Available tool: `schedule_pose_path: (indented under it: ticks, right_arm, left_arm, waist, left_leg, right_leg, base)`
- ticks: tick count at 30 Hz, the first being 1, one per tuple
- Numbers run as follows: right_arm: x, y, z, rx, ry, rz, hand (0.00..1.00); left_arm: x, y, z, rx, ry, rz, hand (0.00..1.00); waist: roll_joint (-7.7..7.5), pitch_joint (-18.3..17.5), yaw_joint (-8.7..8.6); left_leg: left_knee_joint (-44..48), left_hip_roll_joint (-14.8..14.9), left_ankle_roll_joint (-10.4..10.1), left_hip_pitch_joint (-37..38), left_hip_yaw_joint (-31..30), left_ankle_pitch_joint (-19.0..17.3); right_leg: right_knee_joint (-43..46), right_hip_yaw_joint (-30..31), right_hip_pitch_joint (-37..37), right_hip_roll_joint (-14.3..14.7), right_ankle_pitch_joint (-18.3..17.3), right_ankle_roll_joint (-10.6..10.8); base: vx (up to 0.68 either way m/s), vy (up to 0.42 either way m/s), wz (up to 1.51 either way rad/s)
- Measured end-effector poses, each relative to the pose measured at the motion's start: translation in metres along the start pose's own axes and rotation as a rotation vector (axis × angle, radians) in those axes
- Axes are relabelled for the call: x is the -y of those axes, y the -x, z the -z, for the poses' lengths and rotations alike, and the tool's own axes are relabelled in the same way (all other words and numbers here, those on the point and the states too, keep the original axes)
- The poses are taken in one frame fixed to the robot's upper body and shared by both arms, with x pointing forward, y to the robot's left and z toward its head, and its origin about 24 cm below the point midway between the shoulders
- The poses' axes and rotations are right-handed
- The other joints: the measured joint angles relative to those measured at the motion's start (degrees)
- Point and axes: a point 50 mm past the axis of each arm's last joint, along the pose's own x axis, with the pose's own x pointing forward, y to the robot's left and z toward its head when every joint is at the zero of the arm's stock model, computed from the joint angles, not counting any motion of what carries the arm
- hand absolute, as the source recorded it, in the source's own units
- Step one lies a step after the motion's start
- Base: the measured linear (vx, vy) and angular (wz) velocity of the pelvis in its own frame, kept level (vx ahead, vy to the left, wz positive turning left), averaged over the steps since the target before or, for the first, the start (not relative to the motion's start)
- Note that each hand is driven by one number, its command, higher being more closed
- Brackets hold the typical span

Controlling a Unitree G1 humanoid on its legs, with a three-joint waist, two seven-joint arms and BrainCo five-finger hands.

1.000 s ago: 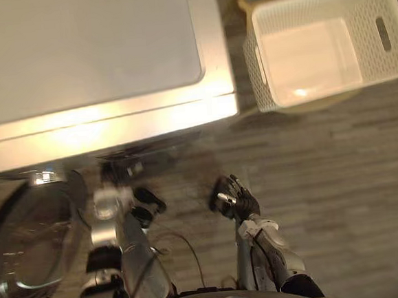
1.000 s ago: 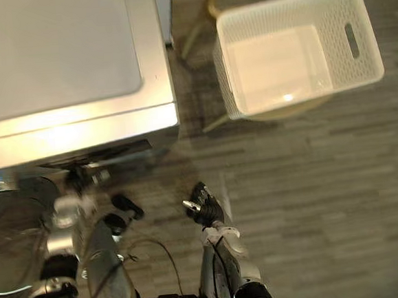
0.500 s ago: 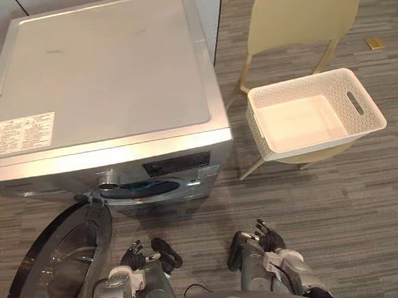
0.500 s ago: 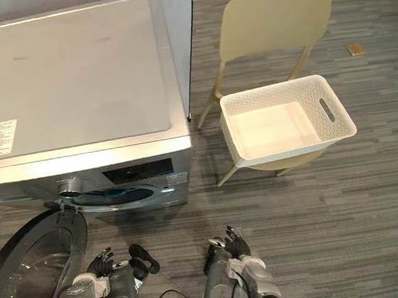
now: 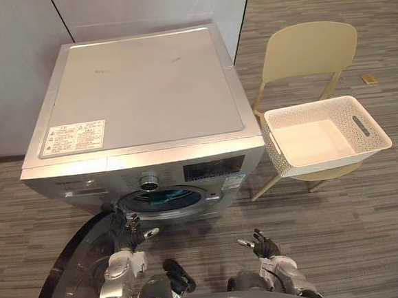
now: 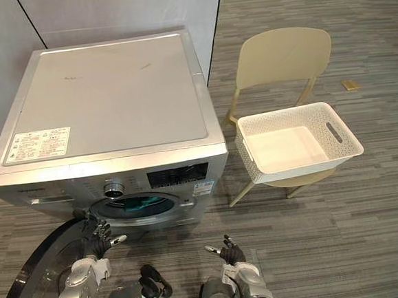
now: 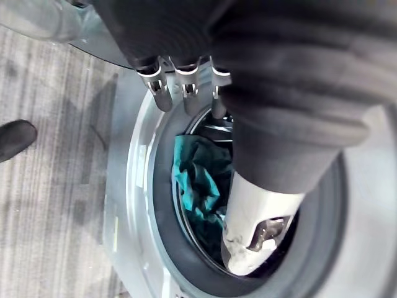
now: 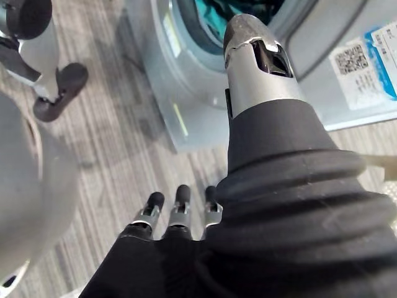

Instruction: Pick up the laundry basket with both hands and put the clothes into the washing machine.

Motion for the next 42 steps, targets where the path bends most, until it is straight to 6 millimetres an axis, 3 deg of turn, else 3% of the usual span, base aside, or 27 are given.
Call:
schedule_pose_path:
  ticks: [1, 3, 4, 5, 7, 8, 11, 12, 13, 15, 16, 18, 20, 22, 23, 25, 29, 31, 35, 37, 42]
  right_arm:
    - [-0.002, -0.002, -0.001, -0.005, 0.020, -0.008, 0.00]
    - [-0.004, -0.004, 0.000, -0.023, 0.062, -0.014, 0.00]
    - [0.003, -0.003, 0.001, -0.037, 0.081, 0.005, 0.00]
    - [0.006, -0.001, 0.007, -0.056, 0.080, 0.020, 0.00]
    - [0.016, 0.000, 0.007, -0.062, 0.106, 0.058, 0.00]
    - [0.021, 0.001, 0.007, -0.064, 0.107, 0.073, 0.00]
    - [0.045, 0.011, 0.019, -0.093, 0.063, 0.156, 0.00]
    - [0.050, 0.017, 0.030, -0.125, 0.050, 0.173, 0.00]
    - [0.059, 0.023, 0.039, -0.146, 0.006, 0.213, 0.00]
    - [0.064, 0.026, 0.044, -0.162, -0.002, 0.229, 0.00]
    - [0.070, 0.033, 0.053, -0.193, -0.009, 0.251, 0.00]
    - [0.076, 0.041, 0.065, -0.219, -0.043, 0.283, 0.00]
    - [0.080, 0.047, 0.072, -0.236, -0.057, 0.301, 0.00]
    - [0.084, 0.048, 0.072, -0.235, -0.060, 0.313, 0.00]
    - [0.083, 0.048, 0.072, -0.234, -0.060, 0.309, 0.00]
    - [0.081, 0.046, 0.070, -0.230, -0.062, 0.297, 0.00]
    - [0.074, 0.036, 0.054, -0.177, -0.053, 0.272, 0.00]
    - [0.065, 0.027, 0.035, -0.114, 0.036, 0.224, 0.00]
    - [0.044, 0.017, 0.017, -0.050, 0.112, 0.144, 0.00]
    - [0.031, 0.012, 0.006, -0.010, 0.130, 0.108, 0.00]
    - [0.030, 0.007, -0.016, 0.067, 0.161, 0.130, 0.00]
  left_arm:
    - [0.009, 0.001, -0.014, 0.068, 0.009, 0.026, 0.00]
    - [0.016, 0.003, -0.031, 0.145, 0.016, 0.050, 0.00]
    - [0.024, 0.004, -0.037, 0.171, 0.037, 0.073, 0.00]
    - [0.025, 0.007, -0.040, 0.191, 0.044, 0.077, 0.00]
    - [0.020, 0.017, -0.052, 0.265, 0.063, 0.070, 0.00]
    - [0.018, 0.019, -0.054, 0.275, 0.067, 0.069, 0.00]
    - [0.015, 0.030, -0.072, 0.363, 0.081, 0.092, 0.00]
    - [0.015, 0.034, -0.080, 0.402, 0.085, 0.104, 0.00]
    - [0.012, 0.040, -0.095, 0.472, 0.095, 0.102, 0.00]
    - [0.010, 0.041, -0.103, 0.508, 0.107, 0.098, 0.00]
    - [0.009, 0.043, -0.112, 0.551, 0.145, 0.106, 0.00]
    - [0.012, 0.051, -0.131, 0.638, 0.176, 0.129, 0.00]
    - [0.011, 0.064, -0.153, 0.766, 0.175, 0.127, 0.00]
    - [0.007, 0.076, -0.175, 0.906, 0.170, 0.102, 0.00]
    - [0.006, 0.078, -0.185, 0.956, 0.157, 0.081, 0.00]
    - [0.001, 0.078, -0.194, 0.993, 0.118, 0.013, 0.00]
    - [-0.021, 0.070, -0.199, 0.985, -0.023, -0.212, 0.00]
    - [-0.050, 0.053, -0.196, 0.907, -0.038, -0.424, 0.00]
    - [-0.082, 0.027, -0.191, 0.747, -0.010, -0.539, 0.00]
    - [-0.094, 0.011, -0.202, 0.694, 0.016, -0.603, 0.00]
    - [-0.114, -0.028, -0.226, 0.525, 0.020, -0.643, 0.00]
  waist:
    - [0.20, -0.07, 0.97]
    - [0.85, 0.37, 1.95]
    - [3.62, 1.24, 1.69]
    - [3.99, 1.18, 1.77]
    - [4.34, 0.99, 2.25]
    - [4.19, 1.09, 2.19]
    - [4.62, 0.80, 1.61]
    - [4.66, 0.76, 1.69]
    - [4.67, 0.74, 1.60]
    - [4.46, 0.57, 1.15]
    - [4.30, -0.12, 0.08]
    - [4.66, -0.43, -0.43]
    - [5.67, -1.20, -0.33]
    - [6.83, -2.51, -0.59]
    - [7.27, -3.30, -0.69]
    - [6.05, -3.73, -0.70]
    - [5.51, -3.98, -1.64]
    - [5.61, -3.63, -1.67]
    - [5.66, -2.38, -1.89]
    - [4.67, -0.11, -2.16]
    - [1.45, 5.90, -3.47]
  left_leg:
    - [0.77, 0.52, 0.83, -2.80, -0.18, 1.25]
    - [2.56, 1.59, 0.93, -5.83, -1.08, 2.64]
    - [2.12, 2.99, 0.60, -5.89, -3.78, 4.54]
    - [1.69, 3.46, -0.12, -5.63, -5.17, 5.53]
    - [-3.26, 3.82, -4.54, -3.58, -6.84, 10.28]
    - [-4.26, 3.74, -5.50, -3.64, -7.06, 10.82]
    - [7.97, 4.75, -5.22, -5.13, -11.22, 5.21]
    - [13.76, 5.56, -5.50, -5.40, -12.93, 2.40]
    - [24.30, 8.78, -4.93, -3.96, -13.14, -3.18]
    - [27.74, 10.99, -4.39, -1.15, -11.53, -5.55]
    - [27.84, 13.60, -3.82, 3.36, -8.45, -6.13]
    - [24.90, 15.57, -4.23, 8.50, -7.36, -5.41]
    - [17.03, 14.82, -7.78, 12.41, -10.32, -2.97]
    - [4.10, 11.42, -12.71, 14.73, -14.30, 1.74]
    - [-1.55, 9.19, -14.03, 15.77, -14.10, 1.74]
    - [-7.17, 6.32, -15.41, 16.09, -12.33, 2.60]
    - [-14.71, 1.02, -15.78, 17.83, -10.01, 3.11]
    - [-15.57, -1.42, -15.73, 17.00, -8.34, 3.14]
    - [-15.63, -2.28, -15.61, 13.86, -6.59, 3.07]
    - [-16.15, -2.61, -15.49, 11.22, -6.05, 3.00]
    - [-16.25, -2.96, -14.01, 6.55, -5.51, 3.68]
  right_leg:
    - [-6.03, 1.58, 0.39, 1.43, -2.95, -3.62]
    - [-17.52, 2.25, 4.09, 3.82, -5.02, -6.54]
    - [-20.59, 1.16, 6.51, 6.64, -2.38, -7.85]
    - [-21.75, 1.13, 7.42, 7.46, -1.68, -8.11]
    - [-23.33, 0.53, 8.81, 9.58, 0.34, -10.60]
    - [-23.41, 0.00, 8.78, 9.65, 0.62, -11.08]
    - [-24.32, -3.71, 8.43, 9.60, 1.69, -12.62]
    - [-24.64, -5.06, 8.62, 9.56, 2.11, -12.74]
    - [-25.40, -7.28, 8.79, 9.34, 3.15, -13.26]
    - [-25.51, -9.28, 8.84, 8.40, 3.45, -13.72]
    - [-25.16, -11.93, 8.28, 6.77, 3.52, -13.85]
    - [-25.46, -14.62, 8.11, 5.43, 3.88, -13.25]
    - [-26.91, -17.07, 7.73, 4.94, 5.11, -12.06]
    - [-28.22, -19.82, 5.89, 4.46, 6.98, -10.63]
    - [-28.45, -20.88, 4.64, 3.92, 8.14, -9.99]
    - [-30.19, -20.96, 3.32, 2.64, 11.00, -9.32]
    - [-34.71, -20.03, 2.59, 0.40, 16.13, -7.03]
    - [-37.76, -18.13, 1.22, -0.82, 20.43, -6.95]
    - [-38.49, -16.51, -3.00, -1.38, 23.46, -7.46]
    - [-39.07, -15.69, -6.06, -1.38, 24.15, -7.35]
    - [-40.00, -13.32, -11.67, -1.20, 26.90, -8.33]
  base:
    - [-0.22, -0.088, -0.24]
    - [-0.32, -0.171, -0.07]
    - [-0.29, -0.151, 0.20]
    - [-0.27, -0.144, 0.16]
    - [-0.25, -0.151, 0.01]
    - [-0.23, -0.128, 0.23]
    - [-0.19, -0.100, 0.54]
    - [-0.16, -0.075, 0.68]
    - [-0.15, -0.059, 0.67]
    - [-0.10, -0.003, 0.76]
    - [-0.08, 0.050, 0.95]
    - [-0.06, 0.109, 1.06]
    - [-0.05, 0.173, 0.80]
    - [-0.05, 0.249, 0.73]
    - [-0.06, 0.301, 0.64]
    - [-0.07, 0.350, 0.25]
    - [-0.08, 0.304, -0.11]
    - [-0.11, 0.215, -0.33]
    - [-0.14, 0.107, -0.29]
    - [-0.14, 0.025, -0.17]
    - [-0.15, 0.035, -0.20]
